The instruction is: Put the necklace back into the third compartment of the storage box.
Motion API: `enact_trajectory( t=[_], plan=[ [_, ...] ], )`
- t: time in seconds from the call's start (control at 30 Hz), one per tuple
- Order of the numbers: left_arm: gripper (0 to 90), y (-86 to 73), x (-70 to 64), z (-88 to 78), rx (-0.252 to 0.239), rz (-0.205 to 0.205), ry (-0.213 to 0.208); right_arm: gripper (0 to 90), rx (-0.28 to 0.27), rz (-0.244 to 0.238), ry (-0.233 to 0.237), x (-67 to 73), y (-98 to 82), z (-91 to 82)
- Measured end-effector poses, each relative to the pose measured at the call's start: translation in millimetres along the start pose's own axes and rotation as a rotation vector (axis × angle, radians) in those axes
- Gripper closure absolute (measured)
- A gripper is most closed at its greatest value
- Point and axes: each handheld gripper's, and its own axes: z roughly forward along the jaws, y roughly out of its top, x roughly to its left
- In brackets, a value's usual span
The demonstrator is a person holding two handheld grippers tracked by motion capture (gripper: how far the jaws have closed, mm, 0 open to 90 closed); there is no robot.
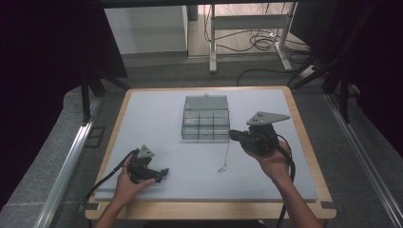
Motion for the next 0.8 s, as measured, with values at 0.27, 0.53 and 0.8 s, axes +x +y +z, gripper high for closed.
enact_trajectory(
  t=[0.27, 0.53, 0.8],
  plan=[
    [0.1, 0.0, 0.1, 0.0, 0.0, 0.0, 0.0, 87.2, -0.009, -0.018, -0.015, 0.6, 17.5, -2.1],
    [0.1, 0.0, -0.2, 0.0, 0.0, -0.004, -0.001, 87.2, -0.021, -0.013, -0.016, -1.3, 28.6, -2.0],
    [0.1, 0.0, 0.0, -0.1, 0.003, -0.001, -0.002, 87.2, -0.024, -0.018, -0.02, -1.9, 39.4, -2.8]
  ],
)
